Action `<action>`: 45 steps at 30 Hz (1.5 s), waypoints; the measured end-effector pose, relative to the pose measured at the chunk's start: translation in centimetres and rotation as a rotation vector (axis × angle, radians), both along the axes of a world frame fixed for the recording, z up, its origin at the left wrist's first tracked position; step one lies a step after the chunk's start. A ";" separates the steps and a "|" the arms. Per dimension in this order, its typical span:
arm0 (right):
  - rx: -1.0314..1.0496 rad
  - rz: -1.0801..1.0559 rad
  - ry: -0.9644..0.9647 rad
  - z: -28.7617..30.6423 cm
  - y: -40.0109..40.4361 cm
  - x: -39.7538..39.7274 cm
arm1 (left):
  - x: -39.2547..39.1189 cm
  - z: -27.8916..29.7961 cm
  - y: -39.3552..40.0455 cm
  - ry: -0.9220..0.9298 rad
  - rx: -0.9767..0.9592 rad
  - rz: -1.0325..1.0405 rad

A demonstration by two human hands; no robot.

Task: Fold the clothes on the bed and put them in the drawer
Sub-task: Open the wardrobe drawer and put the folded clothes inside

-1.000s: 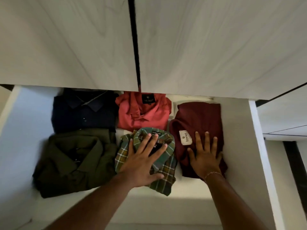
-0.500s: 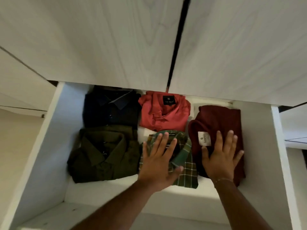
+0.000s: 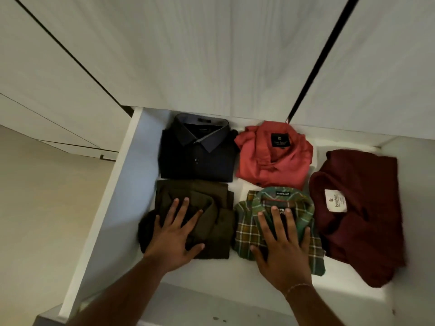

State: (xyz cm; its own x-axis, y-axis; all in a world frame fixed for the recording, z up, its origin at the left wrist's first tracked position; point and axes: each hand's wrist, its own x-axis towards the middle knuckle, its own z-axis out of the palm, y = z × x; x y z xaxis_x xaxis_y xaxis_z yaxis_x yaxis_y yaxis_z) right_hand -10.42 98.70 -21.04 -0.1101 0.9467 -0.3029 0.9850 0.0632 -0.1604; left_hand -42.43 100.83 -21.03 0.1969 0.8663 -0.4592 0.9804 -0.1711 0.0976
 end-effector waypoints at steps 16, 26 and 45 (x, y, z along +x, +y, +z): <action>-0.560 0.264 0.409 11.3 -4.2 -2.2 | 0.5 9.9 0.8 -0.238 -0.202 -0.210; -0.569 0.641 -0.162 18.7 -7.3 -8.9 | -4.5 16.7 -5.3 -0.078 -0.543 -0.663; -0.027 -0.203 0.052 17.6 3.0 -2.8 | 3.7 17.9 6.4 -0.229 -0.031 0.352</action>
